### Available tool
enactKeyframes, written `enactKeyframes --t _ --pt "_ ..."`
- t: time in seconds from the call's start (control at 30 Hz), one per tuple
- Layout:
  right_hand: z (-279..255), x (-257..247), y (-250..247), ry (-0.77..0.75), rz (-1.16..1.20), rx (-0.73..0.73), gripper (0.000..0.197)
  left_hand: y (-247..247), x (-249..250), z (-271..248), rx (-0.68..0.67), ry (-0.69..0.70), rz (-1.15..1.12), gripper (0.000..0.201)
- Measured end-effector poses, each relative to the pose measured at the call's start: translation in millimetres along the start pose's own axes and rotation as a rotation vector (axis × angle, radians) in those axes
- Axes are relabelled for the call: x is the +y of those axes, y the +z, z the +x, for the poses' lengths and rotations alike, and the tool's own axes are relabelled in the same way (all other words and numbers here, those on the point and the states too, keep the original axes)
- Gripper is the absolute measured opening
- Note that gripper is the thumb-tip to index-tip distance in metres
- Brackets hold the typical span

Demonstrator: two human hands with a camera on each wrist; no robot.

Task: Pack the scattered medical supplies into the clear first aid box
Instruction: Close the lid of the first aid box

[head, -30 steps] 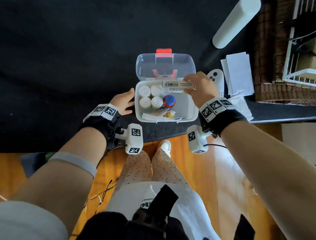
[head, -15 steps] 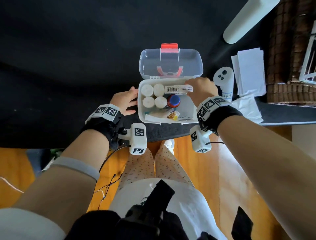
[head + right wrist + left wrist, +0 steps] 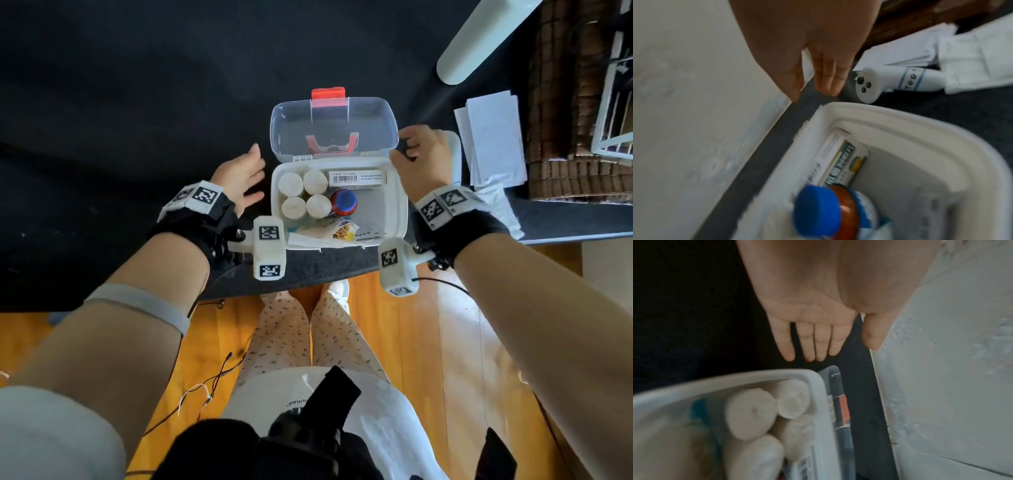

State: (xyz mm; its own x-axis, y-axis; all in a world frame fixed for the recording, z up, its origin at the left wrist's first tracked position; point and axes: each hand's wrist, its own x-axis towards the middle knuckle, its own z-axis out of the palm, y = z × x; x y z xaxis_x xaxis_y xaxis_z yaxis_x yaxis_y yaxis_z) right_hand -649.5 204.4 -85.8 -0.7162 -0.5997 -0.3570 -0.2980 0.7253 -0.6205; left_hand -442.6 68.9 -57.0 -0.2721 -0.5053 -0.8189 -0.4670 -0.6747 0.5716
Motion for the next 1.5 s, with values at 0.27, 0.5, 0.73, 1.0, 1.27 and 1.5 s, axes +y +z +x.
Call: enactKeyframes --t 0.27,0.5,0.73,1.0,1.27,1.5 --pt "36.1 -0.2 6.1 0.390 0.368 -0.197 0.050 6.3 18.9 11.4 -0.113 0.039 -0.024 0.055" --pt "46.1 -12.0 9.2 0.343 0.335 -0.258 0.052 3.7 27.2 15.1 -0.103 0.002 -0.057 0.065" --pt "51.2 -32.1 4.8 0.272 0.497 -0.237 0.029 -4.3 41.1 13.6 -0.045 0.114 -0.065 0.059" --pt "10.8 -50.2 -25.0 0.276 0.642 -0.179 0.045 -18.0 27.9 -5.6 -0.083 0.203 -0.053 0.061" --pt "-28.3 -21.1 -20.0 0.218 0.617 -0.108 0.049 -13.5 -11.9 -30.7 -0.083 0.167 -0.115 0.051" --pt "-51.8 4.9 -9.9 0.234 0.515 -0.145 0.044 -8.6 -42.4 -43.0 -0.130 0.054 -0.113 0.051"
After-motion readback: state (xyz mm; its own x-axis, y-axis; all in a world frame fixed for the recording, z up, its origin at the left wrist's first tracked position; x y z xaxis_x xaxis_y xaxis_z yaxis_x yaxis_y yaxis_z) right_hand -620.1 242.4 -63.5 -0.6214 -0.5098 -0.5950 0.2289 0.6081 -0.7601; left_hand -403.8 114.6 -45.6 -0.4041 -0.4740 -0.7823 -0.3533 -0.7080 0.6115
